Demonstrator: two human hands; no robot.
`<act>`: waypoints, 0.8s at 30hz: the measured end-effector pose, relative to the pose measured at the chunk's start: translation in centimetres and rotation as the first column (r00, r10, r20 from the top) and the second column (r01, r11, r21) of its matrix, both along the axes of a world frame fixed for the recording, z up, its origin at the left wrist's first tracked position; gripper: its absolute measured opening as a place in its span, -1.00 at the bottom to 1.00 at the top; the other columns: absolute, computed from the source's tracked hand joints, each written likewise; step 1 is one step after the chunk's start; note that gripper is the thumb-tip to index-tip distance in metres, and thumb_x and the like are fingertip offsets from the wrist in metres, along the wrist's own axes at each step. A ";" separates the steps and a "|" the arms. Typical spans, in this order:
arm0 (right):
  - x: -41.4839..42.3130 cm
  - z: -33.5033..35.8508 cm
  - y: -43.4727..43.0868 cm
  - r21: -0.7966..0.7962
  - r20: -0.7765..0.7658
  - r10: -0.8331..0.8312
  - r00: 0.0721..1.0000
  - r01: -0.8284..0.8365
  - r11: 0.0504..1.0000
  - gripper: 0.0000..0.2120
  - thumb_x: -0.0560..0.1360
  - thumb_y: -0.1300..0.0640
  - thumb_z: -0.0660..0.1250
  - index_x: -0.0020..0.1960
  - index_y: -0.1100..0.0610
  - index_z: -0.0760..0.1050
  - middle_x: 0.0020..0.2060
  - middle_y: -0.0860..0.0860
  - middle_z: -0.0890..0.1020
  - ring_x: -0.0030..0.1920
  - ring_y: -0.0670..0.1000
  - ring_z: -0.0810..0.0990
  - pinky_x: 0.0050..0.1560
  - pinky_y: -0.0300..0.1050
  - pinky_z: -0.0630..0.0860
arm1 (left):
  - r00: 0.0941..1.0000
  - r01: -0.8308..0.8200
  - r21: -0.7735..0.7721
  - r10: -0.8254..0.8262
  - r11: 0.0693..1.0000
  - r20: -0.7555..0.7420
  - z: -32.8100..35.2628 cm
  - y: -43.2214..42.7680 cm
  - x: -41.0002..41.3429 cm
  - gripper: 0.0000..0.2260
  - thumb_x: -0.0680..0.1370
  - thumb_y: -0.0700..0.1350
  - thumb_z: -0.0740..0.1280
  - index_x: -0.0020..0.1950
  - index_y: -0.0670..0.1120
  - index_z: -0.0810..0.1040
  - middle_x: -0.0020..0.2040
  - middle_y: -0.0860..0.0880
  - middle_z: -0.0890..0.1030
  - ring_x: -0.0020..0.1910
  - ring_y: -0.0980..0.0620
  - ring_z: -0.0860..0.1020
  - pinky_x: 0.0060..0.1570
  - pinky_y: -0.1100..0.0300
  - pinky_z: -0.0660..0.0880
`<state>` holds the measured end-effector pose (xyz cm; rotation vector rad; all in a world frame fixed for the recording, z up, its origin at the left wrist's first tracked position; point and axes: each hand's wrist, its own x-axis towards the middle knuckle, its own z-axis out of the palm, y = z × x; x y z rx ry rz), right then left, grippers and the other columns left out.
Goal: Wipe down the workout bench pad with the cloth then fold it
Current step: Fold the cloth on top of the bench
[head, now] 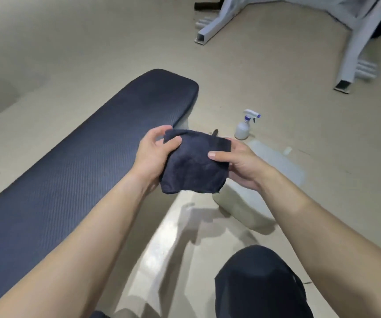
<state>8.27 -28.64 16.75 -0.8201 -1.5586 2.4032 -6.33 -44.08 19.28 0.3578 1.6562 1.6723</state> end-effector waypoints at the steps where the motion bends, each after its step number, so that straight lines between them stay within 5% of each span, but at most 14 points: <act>1: 1.9 -0.8 1.1 -0.059 -0.003 -0.061 0.998 0.061 0.996 -0.65 0.48 0.37 0.39 0.26 0.25 0.57 0.10 0.17 0.69 0.08 0.13 0.68 0.01 -0.05 0.63 | 0.987 0.064 0.016 -0.066 0.998 0.144 -0.8 2.0 1.1 -0.73 0.62 -0.17 0.35 0.31 -0.20 0.53 0.09 -0.17 0.70 0.03 -0.05 0.69 -0.05 0.13 0.64; 4: 7.4 -3.2 4.5 -0.168 0.029 -0.297 0.954 0.298 0.940 -0.56 0.43 0.35 0.41 0.31 0.33 0.52 0.17 0.23 0.67 0.15 0.18 0.67 0.10 -0.02 0.63 | 0.844 0.250 0.096 -0.265 0.964 0.466 -4.1 7.7 4.4 -0.68 0.64 -0.16 0.29 0.38 -0.20 0.52 0.25 -0.23 0.63 0.21 -0.15 0.62 0.18 0.00 0.58; 7: 11.4 -5.8 7.7 -0.161 0.119 -0.413 0.903 0.428 0.889 -0.64 0.50 0.33 0.40 0.29 0.31 0.55 0.17 0.23 0.68 0.18 0.21 0.67 0.17 0.08 0.61 | 0.807 0.373 0.097 -0.374 0.923 0.456 -7.6 12.5 6.7 -0.58 0.60 -0.36 0.25 0.43 -0.07 0.47 0.28 -0.21 0.62 0.21 -0.16 0.63 0.20 -0.07 0.58; 12: 15.0 -10.4 12.8 -0.015 0.306 -0.466 0.830 0.494 0.870 -0.70 0.54 0.33 0.38 0.26 0.19 0.57 0.12 0.11 0.71 0.06 0.11 0.73 -0.03 0.00 0.67 | 0.902 0.431 -0.244 -0.411 0.869 0.128 -12.5 20.3 10.4 -0.48 0.57 -0.40 0.28 0.45 0.02 0.42 0.05 -0.18 0.68 -0.12 -0.09 0.67 -0.07 0.02 0.67; 15: 15.1 -13.2 16.4 0.178 0.414 -0.542 0.731 0.519 0.836 -0.51 0.52 0.25 0.41 0.42 0.14 0.41 0.26 0.10 0.62 0.19 0.13 0.65 0.09 0.00 0.63 | 0.887 0.372 -0.394 -0.447 0.840 -0.115 -15.6 24.5 11.3 -0.43 0.57 -0.25 0.37 0.54 0.00 0.30 0.09 -0.11 0.63 0.04 -0.08 0.63 0.15 0.01 0.58; 17: 15.2 -14.5 18.2 0.474 0.564 -0.591 0.577 0.361 0.803 -0.28 0.51 0.14 0.40 0.58 0.07 0.14 0.42 0.08 0.43 0.38 0.17 0.46 0.29 0.04 0.48 | 0.727 0.242 -0.586 -0.544 0.773 -0.418 -17.4 26.0 11.3 -0.42 0.57 -0.13 0.36 0.56 -0.01 0.25 0.31 -0.11 0.54 0.27 -0.14 0.53 0.30 -0.01 0.45; 19: 15.3 -15.4 18.3 0.694 0.603 -0.662 0.445 0.117 0.710 -0.34 0.52 0.15 0.31 0.56 0.03 0.16 0.43 0.08 0.36 0.43 0.19 0.32 0.31 0.07 0.40 | 0.479 0.186 -0.649 -0.645 0.738 -0.596 -19.2 26.4 11.8 -0.55 0.57 -0.13 0.30 0.47 0.05 0.41 0.37 -0.08 0.49 0.32 -0.16 0.47 0.29 -0.03 0.44; 21: 15.6 -16.9 17.4 0.781 0.557 -0.661 0.504 -0.045 0.624 -0.54 0.52 0.19 0.26 0.41 0.01 0.39 0.34 0.06 0.41 0.37 0.15 0.37 0.26 0.03 0.44 | 0.278 0.236 -0.684 -0.722 0.690 -0.633 -20.9 25.9 12.5 -0.68 0.56 -0.15 0.27 0.29 0.08 0.58 0.36 -0.02 0.48 0.32 -0.12 0.45 0.23 -0.02 0.47; 24: 16.3 -19.3 15.4 0.768 0.609 -0.500 0.616 -0.299 0.567 -0.67 0.53 0.14 0.29 0.28 -0.02 0.51 0.26 0.02 0.45 0.29 0.12 0.42 0.26 0.02 0.45 | 0.130 0.237 -0.790 -0.825 0.565 -0.551 -22.9 24.4 13.1 -0.67 0.56 -0.13 0.24 0.30 0.08 0.55 0.39 0.00 0.44 0.32 -0.11 0.41 0.16 -0.03 0.49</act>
